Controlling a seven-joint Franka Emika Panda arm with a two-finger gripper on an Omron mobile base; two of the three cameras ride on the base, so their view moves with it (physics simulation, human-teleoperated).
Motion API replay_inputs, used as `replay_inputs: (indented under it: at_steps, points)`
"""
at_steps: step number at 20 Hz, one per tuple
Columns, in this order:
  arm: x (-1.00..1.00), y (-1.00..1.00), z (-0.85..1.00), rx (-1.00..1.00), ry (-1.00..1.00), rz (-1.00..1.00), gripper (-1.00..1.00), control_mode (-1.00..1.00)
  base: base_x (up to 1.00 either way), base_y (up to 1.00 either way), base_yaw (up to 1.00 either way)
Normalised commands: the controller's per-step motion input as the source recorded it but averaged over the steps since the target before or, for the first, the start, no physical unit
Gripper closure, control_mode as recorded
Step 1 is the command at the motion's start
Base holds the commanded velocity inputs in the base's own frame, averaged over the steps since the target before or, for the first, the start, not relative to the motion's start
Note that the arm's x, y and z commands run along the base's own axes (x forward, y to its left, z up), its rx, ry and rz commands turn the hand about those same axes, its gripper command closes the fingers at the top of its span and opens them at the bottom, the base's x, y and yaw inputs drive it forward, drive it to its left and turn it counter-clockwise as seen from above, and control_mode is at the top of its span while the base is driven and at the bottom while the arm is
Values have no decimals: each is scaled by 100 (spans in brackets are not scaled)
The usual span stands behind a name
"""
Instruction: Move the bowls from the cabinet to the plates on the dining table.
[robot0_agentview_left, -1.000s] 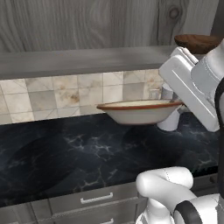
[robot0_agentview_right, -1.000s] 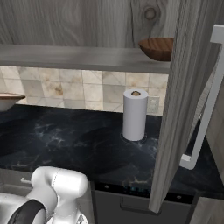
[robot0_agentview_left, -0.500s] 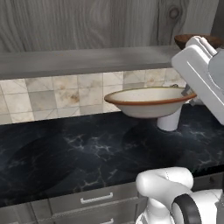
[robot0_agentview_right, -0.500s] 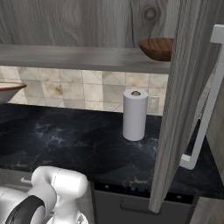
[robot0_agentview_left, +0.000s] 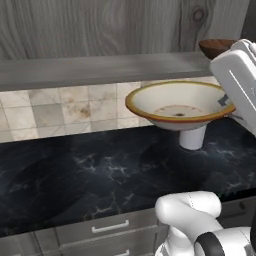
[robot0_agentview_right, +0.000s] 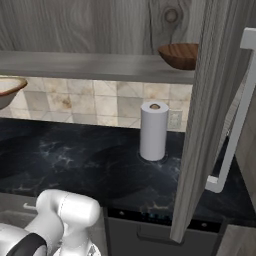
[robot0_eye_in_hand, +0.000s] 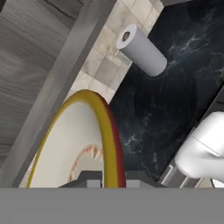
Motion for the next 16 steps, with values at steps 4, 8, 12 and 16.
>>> replay_inputs:
  at_steps: [4, 8, 12, 16]
  points:
    - [0, 0, 0, 0, 0, 0, 100, 100, -33, -9, -3]
    - [0, 0, 0, 0, 0, 0, 100, 100, -83, 0, 3]
    - [0, 0, 0, 0, 0, 0, 100, 100, -100, 0, 1]
    - [0, 0, 0, 0, 0, 0, 100, 100, -100, -1, 0]
